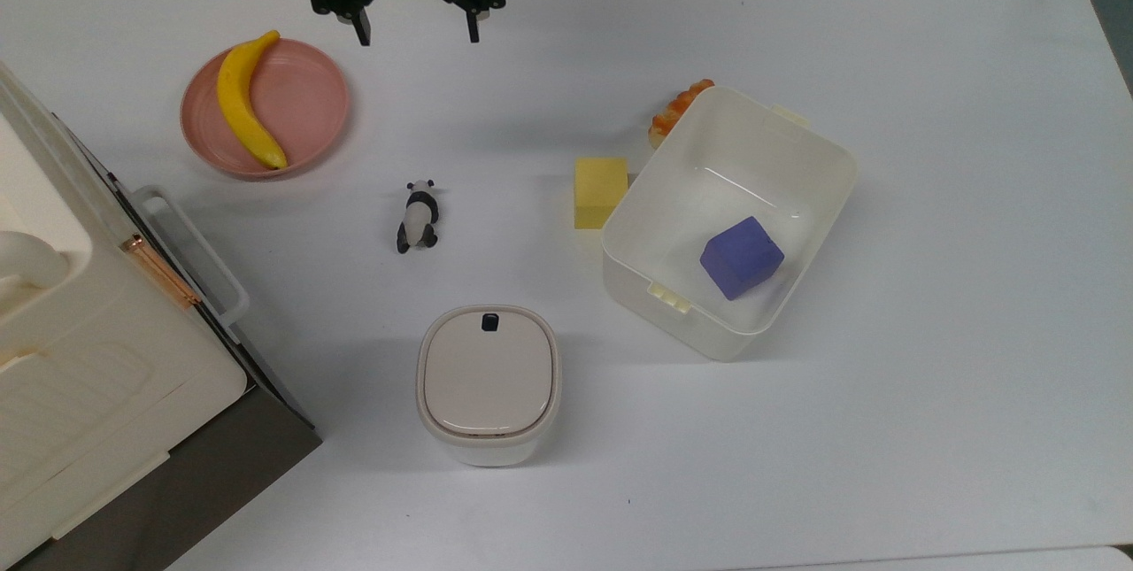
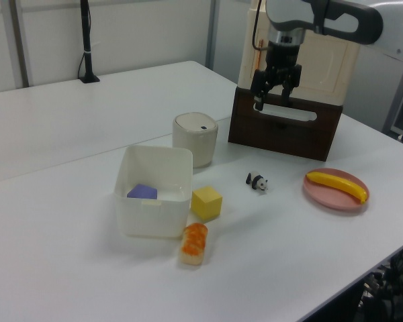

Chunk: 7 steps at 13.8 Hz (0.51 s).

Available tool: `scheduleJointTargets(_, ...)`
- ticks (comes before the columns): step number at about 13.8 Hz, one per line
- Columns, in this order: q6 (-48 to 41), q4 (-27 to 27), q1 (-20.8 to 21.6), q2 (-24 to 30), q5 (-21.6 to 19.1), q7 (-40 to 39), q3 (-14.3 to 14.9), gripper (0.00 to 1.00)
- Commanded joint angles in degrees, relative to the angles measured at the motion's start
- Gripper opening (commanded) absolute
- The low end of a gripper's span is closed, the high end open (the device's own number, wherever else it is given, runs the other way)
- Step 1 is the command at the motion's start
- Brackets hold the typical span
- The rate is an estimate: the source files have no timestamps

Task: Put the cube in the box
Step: 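Move the open gripper toward the yellow cube beside the white box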

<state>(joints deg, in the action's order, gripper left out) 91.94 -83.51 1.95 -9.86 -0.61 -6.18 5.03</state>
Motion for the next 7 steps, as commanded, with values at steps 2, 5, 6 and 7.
scheduleJointTargets(2, 2.43, -8.32, 1.83, 2.31, 4.03, -3.81, -2.21, 1.00)
scheduleJointTargets(5, 7.44, -14.04, 5.17, 2.13, 3.69, -4.11, -2.40, 1.00)
scheduleJointTargets(6, 10.59, -16.14, 5.78, 2.04, 2.73, -3.93, -2.40, 1.00)
scheduleJointTargets(7, 13.50, -17.73, 5.61, 2.04, -1.98, -4.02, -2.13, 1.00)
